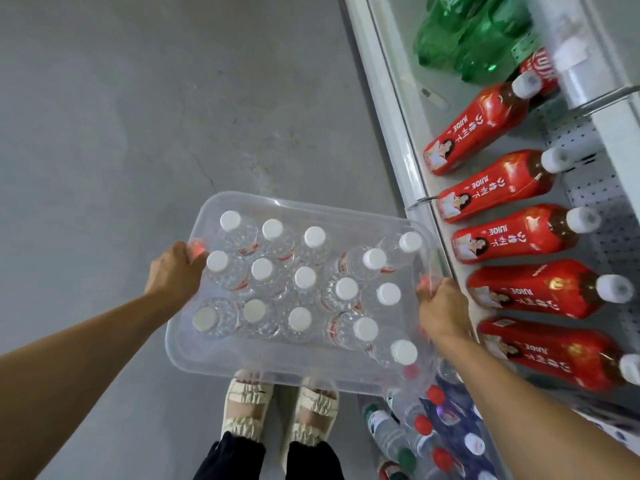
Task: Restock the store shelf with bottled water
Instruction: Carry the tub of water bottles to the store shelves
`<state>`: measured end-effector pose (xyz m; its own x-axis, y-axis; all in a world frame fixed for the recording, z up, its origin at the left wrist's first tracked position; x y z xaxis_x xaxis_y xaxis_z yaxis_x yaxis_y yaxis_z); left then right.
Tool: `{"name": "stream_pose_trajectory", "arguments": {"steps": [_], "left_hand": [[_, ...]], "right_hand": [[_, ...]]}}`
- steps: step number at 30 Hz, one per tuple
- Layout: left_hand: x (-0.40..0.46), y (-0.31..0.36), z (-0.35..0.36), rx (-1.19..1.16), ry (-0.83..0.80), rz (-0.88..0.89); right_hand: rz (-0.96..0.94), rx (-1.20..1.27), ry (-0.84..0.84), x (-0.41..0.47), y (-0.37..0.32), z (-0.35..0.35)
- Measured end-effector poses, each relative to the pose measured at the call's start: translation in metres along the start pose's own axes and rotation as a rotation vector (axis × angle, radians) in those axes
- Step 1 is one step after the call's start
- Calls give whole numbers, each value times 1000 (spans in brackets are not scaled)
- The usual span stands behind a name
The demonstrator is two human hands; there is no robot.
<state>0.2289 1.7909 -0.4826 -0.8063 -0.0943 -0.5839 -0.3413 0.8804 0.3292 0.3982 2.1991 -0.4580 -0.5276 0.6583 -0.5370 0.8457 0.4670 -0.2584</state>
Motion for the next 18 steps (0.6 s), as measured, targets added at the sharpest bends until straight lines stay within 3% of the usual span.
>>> {"name": "stream_pose_trajectory", "arguments": {"steps": [18], "left_hand": [[84,-13,93,-12,59,21]], "right_hand": [[-28,-10,95,117,30,97]]}}
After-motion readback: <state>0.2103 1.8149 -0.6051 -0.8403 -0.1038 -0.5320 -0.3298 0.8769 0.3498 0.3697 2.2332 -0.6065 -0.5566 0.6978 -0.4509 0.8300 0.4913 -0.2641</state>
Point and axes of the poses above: each hand's wrist, its own x-axis towards the middle knuckle, its own z-axis out of the palm, y = z × x, the point moved 7 cm from there along x, towards the middle knuckle, and after that the axes turned 5 degrees about -y, right-handed, at the moved point
